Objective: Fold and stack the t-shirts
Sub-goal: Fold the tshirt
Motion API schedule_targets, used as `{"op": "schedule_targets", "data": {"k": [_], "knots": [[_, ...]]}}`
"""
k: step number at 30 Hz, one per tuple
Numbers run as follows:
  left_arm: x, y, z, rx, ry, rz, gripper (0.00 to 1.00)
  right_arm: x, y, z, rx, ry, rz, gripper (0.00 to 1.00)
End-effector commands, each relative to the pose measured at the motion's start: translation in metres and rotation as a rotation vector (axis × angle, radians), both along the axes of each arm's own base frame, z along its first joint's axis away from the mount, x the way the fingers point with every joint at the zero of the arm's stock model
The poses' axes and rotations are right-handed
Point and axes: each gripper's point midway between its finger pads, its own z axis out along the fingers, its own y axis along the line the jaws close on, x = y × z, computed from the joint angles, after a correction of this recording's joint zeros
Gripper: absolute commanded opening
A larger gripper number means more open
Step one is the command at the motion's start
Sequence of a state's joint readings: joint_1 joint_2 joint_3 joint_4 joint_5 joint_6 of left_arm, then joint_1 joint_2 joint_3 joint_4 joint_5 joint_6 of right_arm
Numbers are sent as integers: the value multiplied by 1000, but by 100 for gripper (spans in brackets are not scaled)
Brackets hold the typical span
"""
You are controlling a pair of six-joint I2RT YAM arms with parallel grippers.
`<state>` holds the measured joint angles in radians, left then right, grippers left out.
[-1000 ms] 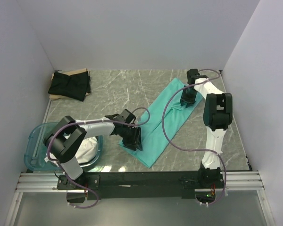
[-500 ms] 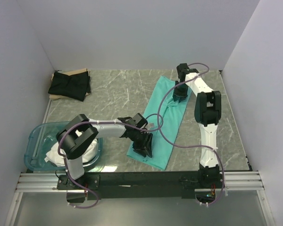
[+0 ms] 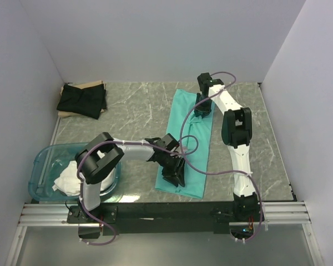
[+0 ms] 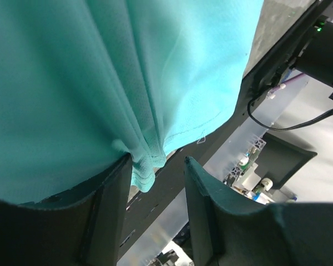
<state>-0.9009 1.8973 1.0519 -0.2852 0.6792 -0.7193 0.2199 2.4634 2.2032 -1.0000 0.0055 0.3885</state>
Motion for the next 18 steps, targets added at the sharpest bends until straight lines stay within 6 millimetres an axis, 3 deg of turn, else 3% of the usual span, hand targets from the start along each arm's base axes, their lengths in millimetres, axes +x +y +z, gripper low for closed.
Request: {"op": "schedule_targets", "data": {"k": [1, 11, 17, 18], "knots": [[6, -19, 7, -57, -35, -23, 49, -1, 17, 0, 39, 11, 5, 42], [18, -41, 26, -106, -78, -1, 55, 6, 34, 21, 81, -49, 33, 45], [32, -45, 56, -111, -173, 3, 56, 19, 46, 65, 158, -146, 46, 47], [32, -41, 59, -91, -179, 3, 57, 20, 48, 82, 178, -178, 47, 47]]}}
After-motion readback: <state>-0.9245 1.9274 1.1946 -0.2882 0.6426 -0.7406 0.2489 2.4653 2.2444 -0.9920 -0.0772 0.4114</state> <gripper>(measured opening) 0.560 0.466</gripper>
